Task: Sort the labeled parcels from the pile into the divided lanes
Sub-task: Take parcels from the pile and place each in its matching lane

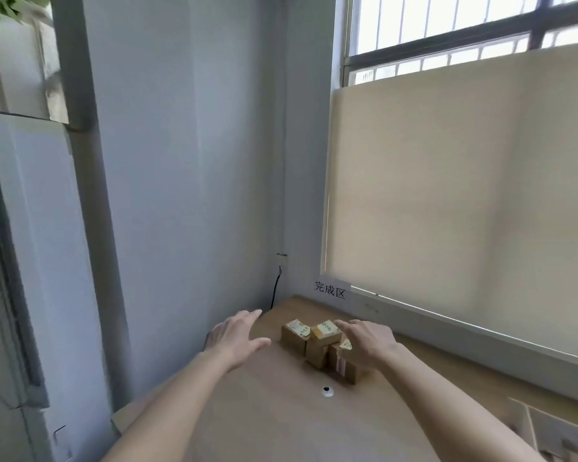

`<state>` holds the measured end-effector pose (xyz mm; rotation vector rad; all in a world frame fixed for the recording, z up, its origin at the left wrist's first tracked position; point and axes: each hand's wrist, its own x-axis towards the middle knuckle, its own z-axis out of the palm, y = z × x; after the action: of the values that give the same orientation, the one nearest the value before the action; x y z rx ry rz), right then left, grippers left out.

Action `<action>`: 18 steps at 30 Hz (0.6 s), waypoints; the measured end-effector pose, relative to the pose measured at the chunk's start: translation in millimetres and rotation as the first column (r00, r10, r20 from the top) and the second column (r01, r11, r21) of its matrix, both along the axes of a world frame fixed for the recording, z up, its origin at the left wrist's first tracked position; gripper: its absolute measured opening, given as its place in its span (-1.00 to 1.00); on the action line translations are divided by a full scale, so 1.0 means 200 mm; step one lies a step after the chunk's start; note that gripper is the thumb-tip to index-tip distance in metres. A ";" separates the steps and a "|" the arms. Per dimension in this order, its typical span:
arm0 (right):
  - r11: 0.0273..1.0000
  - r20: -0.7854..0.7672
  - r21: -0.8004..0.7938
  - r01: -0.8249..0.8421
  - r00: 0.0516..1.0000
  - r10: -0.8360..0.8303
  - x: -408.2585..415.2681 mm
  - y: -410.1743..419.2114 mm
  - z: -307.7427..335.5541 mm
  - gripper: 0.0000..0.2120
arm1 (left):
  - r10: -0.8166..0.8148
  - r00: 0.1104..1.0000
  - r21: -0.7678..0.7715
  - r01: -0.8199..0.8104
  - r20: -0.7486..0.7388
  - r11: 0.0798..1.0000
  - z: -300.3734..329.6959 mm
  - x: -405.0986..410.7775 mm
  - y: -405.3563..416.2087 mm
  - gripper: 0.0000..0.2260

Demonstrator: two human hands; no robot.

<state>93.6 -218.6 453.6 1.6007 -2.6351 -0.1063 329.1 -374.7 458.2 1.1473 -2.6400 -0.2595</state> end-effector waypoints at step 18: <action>0.973 0.081 0.061 0.221 0.971 -0.226 -0.72 -0.69 -0.26 -0.36 | -0.232 0.970 0.081 0.226 0.067 0.971 -0.30 -0.91 -0.87 -0.33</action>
<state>-50.2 -355.7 401.2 1.3443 -2.8953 -0.1176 146.3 -548.2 399.0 0.8872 -2.8543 -0.3649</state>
